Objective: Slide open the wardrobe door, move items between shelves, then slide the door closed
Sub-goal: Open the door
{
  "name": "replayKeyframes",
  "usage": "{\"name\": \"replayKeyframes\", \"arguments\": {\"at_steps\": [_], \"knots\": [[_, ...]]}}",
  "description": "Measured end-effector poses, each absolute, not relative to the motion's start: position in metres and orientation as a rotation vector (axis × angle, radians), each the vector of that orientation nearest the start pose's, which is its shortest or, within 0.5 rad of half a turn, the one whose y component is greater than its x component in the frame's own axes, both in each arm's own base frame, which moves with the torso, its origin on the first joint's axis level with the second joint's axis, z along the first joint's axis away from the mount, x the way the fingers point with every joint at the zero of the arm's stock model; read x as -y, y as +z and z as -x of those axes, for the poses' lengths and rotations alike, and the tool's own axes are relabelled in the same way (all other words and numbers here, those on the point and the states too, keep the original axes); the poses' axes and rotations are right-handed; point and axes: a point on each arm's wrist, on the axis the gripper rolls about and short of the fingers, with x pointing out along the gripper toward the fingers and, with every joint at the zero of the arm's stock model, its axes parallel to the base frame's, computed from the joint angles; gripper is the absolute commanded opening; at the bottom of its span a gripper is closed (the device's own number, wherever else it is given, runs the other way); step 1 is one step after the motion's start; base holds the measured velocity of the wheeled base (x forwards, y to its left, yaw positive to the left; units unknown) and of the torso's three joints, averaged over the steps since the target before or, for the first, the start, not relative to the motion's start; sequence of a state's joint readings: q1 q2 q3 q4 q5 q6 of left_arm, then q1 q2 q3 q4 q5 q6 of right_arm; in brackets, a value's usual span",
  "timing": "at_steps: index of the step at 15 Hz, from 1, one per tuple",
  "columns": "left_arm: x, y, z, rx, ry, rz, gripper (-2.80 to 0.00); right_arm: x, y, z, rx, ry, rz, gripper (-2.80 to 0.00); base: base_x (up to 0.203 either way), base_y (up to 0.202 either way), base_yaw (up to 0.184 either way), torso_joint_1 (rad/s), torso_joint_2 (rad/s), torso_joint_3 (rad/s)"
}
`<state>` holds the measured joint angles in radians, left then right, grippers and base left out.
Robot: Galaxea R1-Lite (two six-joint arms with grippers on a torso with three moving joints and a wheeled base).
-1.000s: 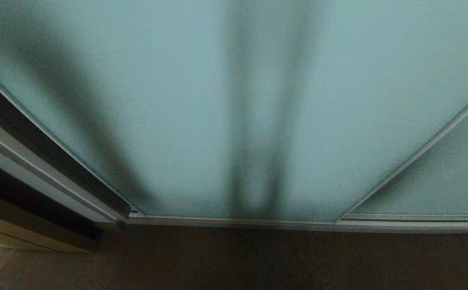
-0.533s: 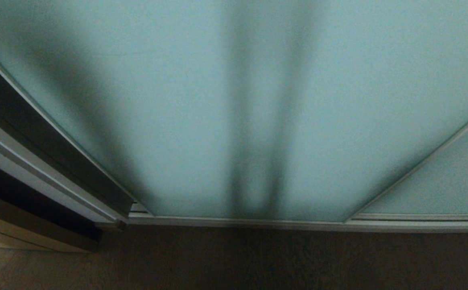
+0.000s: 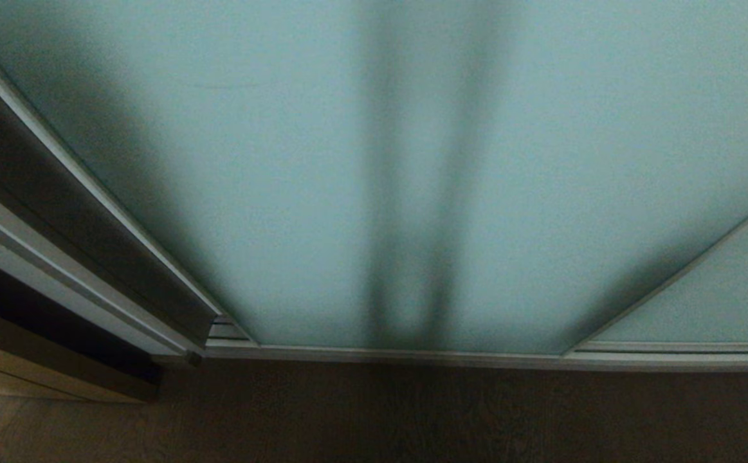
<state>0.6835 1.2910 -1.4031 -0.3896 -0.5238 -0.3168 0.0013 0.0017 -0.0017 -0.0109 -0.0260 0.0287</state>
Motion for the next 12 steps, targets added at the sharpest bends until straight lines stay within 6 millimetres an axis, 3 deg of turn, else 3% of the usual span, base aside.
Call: {"name": "replayKeyframes", "arguments": {"at_steps": [4, 12], "knots": [[-0.105, 0.427, -0.172, 0.377, -0.028, 0.071, -2.80, 0.001, 0.077, 0.023, 0.011, -0.025, -0.029, -2.80, 0.000, 0.000, 0.000, 0.000, 0.00, 0.000], [-0.084, 0.430, -0.220, 0.265, -0.261, 0.204, -2.80, 0.001, 0.077, 0.023, 0.011, -0.025, -0.029, -2.80, 0.000, 0.000, 0.000, 0.000, 0.00, 0.000]]}}
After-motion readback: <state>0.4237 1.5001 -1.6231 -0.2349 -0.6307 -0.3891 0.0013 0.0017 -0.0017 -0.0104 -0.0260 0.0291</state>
